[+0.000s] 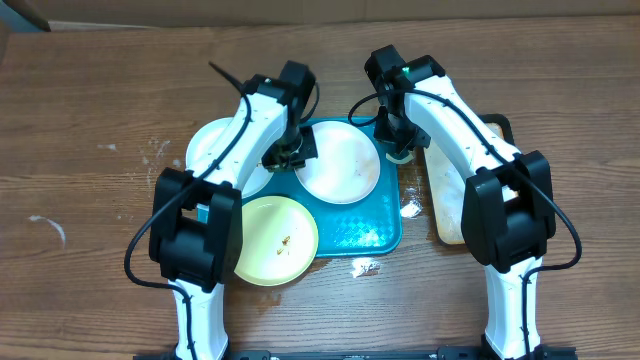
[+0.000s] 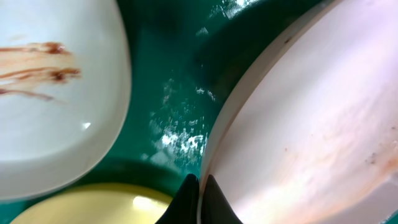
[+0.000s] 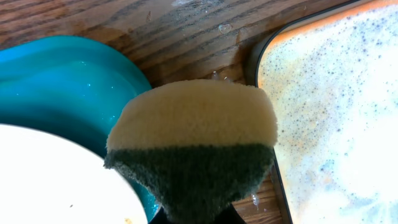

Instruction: Clean dirty plates on tray and stack at the side

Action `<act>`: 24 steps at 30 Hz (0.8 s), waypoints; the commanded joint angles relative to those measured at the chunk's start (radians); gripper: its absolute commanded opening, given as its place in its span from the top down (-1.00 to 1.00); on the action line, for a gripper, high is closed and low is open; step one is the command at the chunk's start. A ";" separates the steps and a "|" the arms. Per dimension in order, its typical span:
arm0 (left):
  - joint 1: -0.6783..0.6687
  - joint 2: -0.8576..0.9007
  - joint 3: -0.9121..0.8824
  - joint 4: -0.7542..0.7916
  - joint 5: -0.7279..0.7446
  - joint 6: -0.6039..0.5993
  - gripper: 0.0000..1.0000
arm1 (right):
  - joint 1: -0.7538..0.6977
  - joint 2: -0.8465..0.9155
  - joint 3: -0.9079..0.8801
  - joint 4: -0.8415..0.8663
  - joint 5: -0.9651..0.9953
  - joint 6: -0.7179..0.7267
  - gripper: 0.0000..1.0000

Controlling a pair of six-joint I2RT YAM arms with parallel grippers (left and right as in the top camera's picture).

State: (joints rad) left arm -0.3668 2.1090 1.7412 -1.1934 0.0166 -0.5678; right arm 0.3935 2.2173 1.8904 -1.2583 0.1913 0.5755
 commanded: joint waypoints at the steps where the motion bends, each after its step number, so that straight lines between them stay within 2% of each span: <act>1: -0.033 0.007 0.099 -0.073 -0.149 -0.069 0.92 | 0.000 0.010 0.029 0.000 0.018 -0.004 0.92; 5: -0.065 0.007 0.190 -0.180 -0.270 -0.116 0.92 | -0.009 0.010 0.029 0.000 0.018 -0.004 0.92; 12: -0.077 0.007 0.286 -0.275 -0.325 -0.147 0.91 | -0.028 0.010 0.029 -0.006 0.018 -0.004 0.92; 24: -0.088 0.007 0.306 -0.414 -0.508 -0.240 0.92 | -0.098 0.010 0.029 -0.034 0.044 -0.027 0.92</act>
State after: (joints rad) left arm -0.4423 2.1094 2.0224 -1.5864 -0.3965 -0.7479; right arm 0.3210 2.2177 1.8908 -1.2881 0.2146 0.5602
